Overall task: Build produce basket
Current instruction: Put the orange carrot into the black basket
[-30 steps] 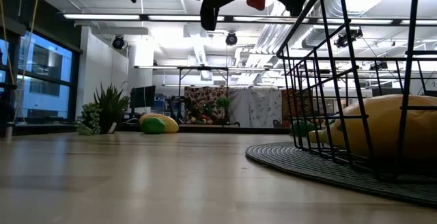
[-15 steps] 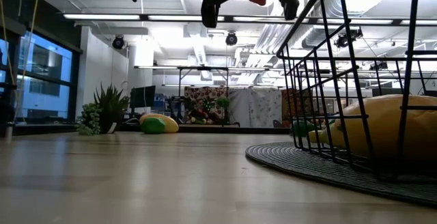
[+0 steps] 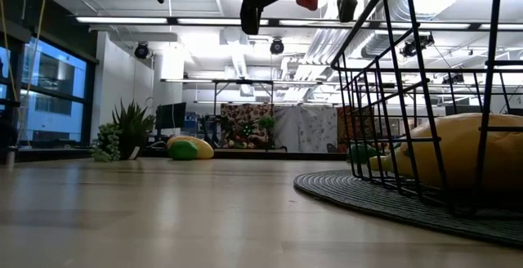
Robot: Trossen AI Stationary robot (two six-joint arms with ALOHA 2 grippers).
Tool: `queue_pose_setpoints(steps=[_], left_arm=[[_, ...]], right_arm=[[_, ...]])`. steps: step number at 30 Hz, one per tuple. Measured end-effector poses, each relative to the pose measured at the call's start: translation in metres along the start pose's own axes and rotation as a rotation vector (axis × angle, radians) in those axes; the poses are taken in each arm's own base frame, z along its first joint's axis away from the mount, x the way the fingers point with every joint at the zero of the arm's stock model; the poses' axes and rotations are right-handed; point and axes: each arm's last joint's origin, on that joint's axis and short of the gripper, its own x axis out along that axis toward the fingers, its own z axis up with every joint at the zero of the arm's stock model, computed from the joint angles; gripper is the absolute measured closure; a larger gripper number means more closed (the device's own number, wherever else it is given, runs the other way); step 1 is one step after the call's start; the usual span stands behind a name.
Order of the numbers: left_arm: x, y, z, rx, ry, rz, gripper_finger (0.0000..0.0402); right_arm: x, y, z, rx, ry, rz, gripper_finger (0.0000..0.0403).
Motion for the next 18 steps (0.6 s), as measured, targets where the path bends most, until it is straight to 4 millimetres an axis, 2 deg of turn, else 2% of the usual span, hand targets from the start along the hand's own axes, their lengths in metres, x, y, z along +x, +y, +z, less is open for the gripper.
queue_pose_setpoints(steps=[3, 6, 13, 18], left_arm=[[0.0000, 0.0000, 0.0000, 0.008, 0.000, 0.001, 0.0312], [0.0000, 0.0000, 0.0000, 0.011, 0.000, 0.000, 0.0296], [0.0000, 0.0005, 0.0003, -0.020, 0.001, -0.007, 0.0235], [-0.0035, 0.0052, 0.0061, -0.034, 0.032, -0.077, 0.0207]], right_arm=[[0.0000, 0.0000, 0.0000, -0.002, 0.000, 0.000, 0.0371], [0.0000, 0.0001, 0.0000, -0.002, 0.002, 0.004, 0.0384], [0.0000, 0.0000, 0.0000, -0.003, 0.002, 0.004, 0.0359], [-0.0013, 0.0004, 0.0008, -0.041, 0.006, 0.008, 0.0354]])
